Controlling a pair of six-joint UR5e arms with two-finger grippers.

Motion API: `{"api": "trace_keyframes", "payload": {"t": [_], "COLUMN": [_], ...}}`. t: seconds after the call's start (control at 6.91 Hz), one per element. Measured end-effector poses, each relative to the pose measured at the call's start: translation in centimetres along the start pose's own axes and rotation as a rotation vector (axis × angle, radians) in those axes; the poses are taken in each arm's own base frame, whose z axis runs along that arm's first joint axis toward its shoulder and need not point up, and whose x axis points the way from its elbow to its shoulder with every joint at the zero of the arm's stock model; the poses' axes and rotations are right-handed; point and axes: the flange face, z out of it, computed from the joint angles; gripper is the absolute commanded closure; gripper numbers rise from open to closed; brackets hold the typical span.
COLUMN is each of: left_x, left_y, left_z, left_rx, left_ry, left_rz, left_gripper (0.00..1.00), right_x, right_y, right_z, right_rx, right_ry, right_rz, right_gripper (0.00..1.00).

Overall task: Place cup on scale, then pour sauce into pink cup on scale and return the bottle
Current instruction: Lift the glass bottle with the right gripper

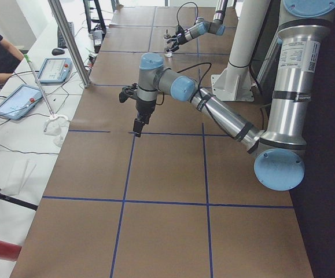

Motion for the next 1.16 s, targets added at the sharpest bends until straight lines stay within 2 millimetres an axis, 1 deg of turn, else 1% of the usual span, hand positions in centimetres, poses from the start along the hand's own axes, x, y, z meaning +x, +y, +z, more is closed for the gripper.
{"api": "trace_keyframes", "payload": {"t": [0.14,0.29,0.43,0.58,0.72,0.87,1.16], "left_x": [0.1,0.2,0.2,0.2,0.2,0.3,0.3], "left_y": [-0.1,-0.2,-0.2,-0.2,-0.2,-0.2,-0.2], "left_z": [-0.1,-0.2,-0.3,-0.3,-0.3,-0.3,-0.3], "left_rx": [0.002,0.005,0.006,0.006,0.006,0.006,0.007], "left_ry": [0.002,0.004,0.005,0.005,0.006,0.006,0.005], "left_rz": [0.000,0.001,0.001,0.001,0.002,0.002,0.002], "left_gripper": [0.00,0.00,0.00,0.00,0.00,0.00,0.00], "right_x": [0.0,0.2,0.2,-0.1,-0.6,-0.7,-0.6], "right_y": [-0.2,-0.3,-0.5,-0.8,-1.4,-2.6,-6.3], "right_z": [0.3,0.5,0.6,0.5,0.2,0.1,0.2], "right_rx": [-0.001,-0.002,-0.002,-0.004,-0.008,-0.016,-0.017], "right_ry": [0.003,0.006,0.008,0.000,-0.032,-0.081,-0.143], "right_rz": [0.002,0.003,0.002,0.009,0.039,0.072,0.106], "right_gripper": [0.00,0.08,0.87,1.00,1.00,1.00,1.00]}}
